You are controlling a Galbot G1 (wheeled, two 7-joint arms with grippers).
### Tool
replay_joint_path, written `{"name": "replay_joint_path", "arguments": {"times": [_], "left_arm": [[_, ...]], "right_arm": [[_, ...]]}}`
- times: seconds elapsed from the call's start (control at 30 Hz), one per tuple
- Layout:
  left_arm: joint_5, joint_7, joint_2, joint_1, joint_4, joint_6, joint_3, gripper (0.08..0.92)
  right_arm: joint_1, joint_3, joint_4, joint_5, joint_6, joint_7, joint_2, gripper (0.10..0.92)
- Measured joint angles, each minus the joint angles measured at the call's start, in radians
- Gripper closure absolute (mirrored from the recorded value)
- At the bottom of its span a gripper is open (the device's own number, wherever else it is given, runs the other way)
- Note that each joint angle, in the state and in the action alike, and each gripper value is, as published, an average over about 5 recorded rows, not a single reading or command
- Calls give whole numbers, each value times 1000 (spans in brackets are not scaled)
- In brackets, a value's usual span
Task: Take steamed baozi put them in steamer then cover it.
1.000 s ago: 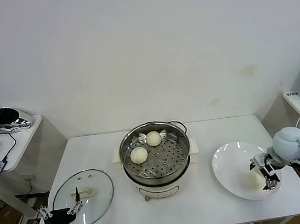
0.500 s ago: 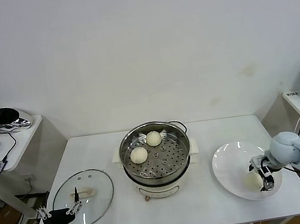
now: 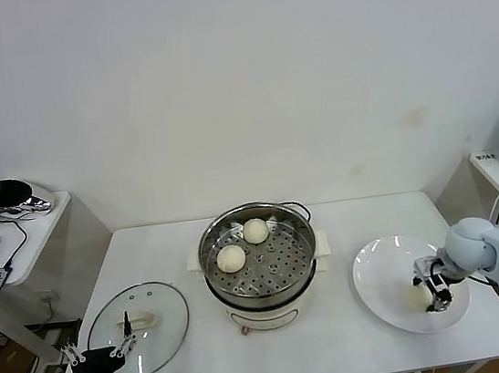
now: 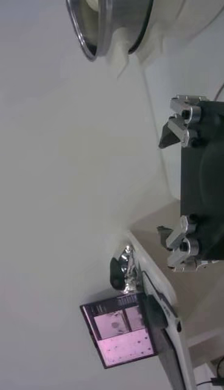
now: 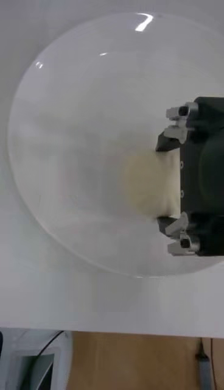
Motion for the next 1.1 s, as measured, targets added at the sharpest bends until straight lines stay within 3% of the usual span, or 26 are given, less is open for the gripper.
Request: {"name": "replay_joint_path", "arguments": {"times": [0.53, 1.1], "left_arm": [[-10, -1, 9, -1, -7, -2, -8, 177], [-14, -1, -4, 10, -28, -3, -29, 177]], "right_arm": [[422, -151, -3, 172, 20, -64, 69, 389], [732, -382, 11, 347, 126, -34, 420, 381]]}}
